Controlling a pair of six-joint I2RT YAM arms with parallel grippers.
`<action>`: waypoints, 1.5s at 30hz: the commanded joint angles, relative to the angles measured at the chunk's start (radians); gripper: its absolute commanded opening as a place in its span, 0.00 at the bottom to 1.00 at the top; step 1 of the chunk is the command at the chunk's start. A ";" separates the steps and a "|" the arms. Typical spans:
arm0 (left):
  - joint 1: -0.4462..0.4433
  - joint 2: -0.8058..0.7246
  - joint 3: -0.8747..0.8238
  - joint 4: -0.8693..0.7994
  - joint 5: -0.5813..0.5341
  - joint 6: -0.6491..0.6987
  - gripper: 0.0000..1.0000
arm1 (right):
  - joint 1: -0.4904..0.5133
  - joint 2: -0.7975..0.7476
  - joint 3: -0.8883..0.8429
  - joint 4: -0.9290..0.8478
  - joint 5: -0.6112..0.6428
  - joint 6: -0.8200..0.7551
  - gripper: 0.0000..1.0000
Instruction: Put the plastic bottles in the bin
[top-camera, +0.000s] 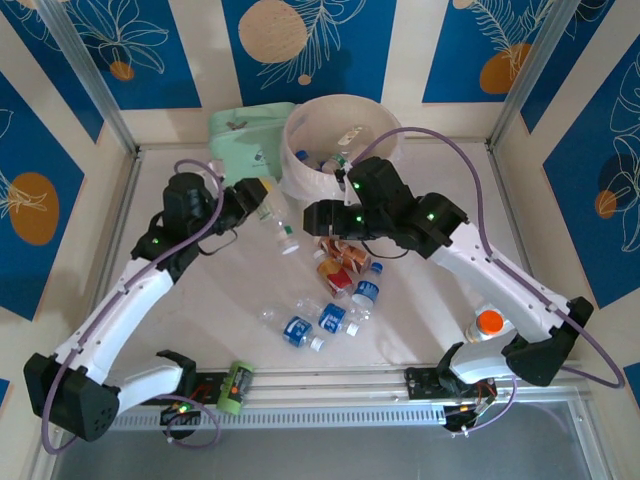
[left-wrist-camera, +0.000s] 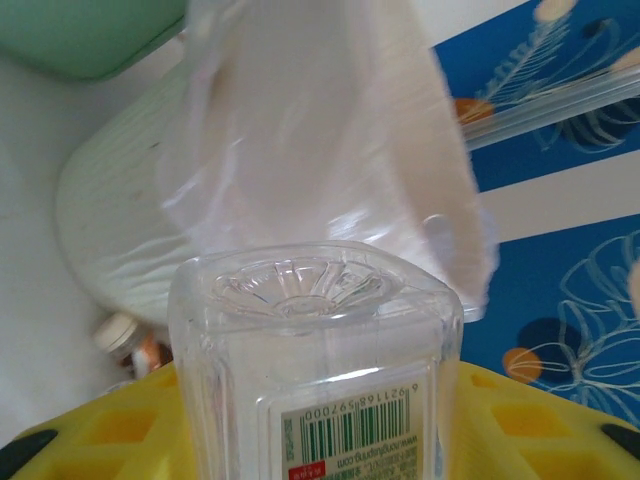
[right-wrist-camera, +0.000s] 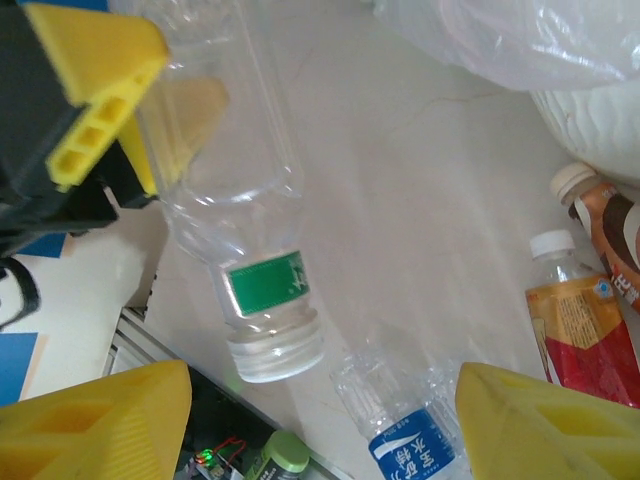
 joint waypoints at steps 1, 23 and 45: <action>0.027 0.008 0.135 0.042 0.041 0.006 0.45 | -0.005 -0.087 0.020 -0.016 0.021 -0.034 0.72; -0.001 0.733 0.982 -0.047 0.035 -0.028 0.41 | 0.038 -0.264 -0.321 0.095 -0.018 0.127 0.72; -0.063 0.875 1.217 -0.341 -0.086 0.164 0.76 | 0.036 -0.220 -0.308 0.051 -0.009 0.098 0.76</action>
